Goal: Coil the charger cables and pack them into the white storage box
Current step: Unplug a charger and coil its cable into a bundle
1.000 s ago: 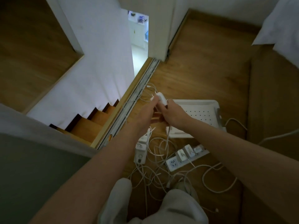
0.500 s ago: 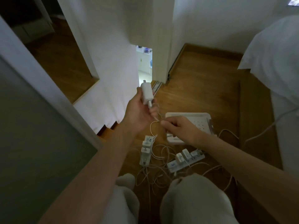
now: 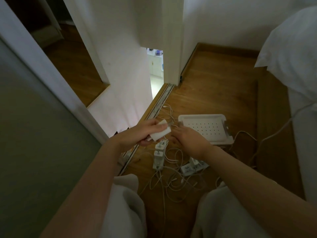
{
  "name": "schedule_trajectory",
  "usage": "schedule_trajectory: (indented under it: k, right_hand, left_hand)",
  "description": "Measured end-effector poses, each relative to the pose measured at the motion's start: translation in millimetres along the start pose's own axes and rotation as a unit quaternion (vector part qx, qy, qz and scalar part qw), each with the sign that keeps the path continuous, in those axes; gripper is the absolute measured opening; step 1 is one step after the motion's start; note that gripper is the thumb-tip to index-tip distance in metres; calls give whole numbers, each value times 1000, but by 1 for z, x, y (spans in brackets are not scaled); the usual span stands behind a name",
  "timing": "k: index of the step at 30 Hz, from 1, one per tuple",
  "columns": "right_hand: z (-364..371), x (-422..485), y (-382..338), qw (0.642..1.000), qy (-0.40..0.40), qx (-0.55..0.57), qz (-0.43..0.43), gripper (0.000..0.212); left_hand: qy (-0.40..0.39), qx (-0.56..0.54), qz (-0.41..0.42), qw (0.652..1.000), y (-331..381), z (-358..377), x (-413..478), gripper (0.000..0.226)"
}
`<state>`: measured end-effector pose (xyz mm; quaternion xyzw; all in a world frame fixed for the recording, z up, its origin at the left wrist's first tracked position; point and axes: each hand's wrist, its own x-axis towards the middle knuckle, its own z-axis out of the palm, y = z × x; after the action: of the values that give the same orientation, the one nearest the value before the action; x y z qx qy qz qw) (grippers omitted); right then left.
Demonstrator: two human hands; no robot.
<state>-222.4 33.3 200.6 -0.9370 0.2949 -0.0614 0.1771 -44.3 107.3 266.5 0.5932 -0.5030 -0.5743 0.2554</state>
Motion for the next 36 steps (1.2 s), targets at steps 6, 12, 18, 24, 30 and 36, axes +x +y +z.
schedule_trajectory:
  k: [6,12,18,24,30,36]
  right_hand:
    - [-5,-9,8,999,10,-33,34,39]
    - [-14,-12,20,995,63,-42,70,29]
    - [-24,-13,12,976,142,35,160,30]
    - [-26,-10,-7,953,150,191,183,26]
    - [-18,-8,-28,930,125,309,155,29]
    - [0,-16,-51,955,50,288,48,18]
  left_hand:
    - [-8,55,-22,998,-9,3,4,42]
    - [-25,125,-55,990,-19,7,9,46]
    - [18,121,-29,992,-20,9,16,36]
    - [102,136,-37,985,-22,15,22,33]
    - [197,148,-56,968,-21,20,29,28]
    - [285,34,-71,955,-18,23,37,37]
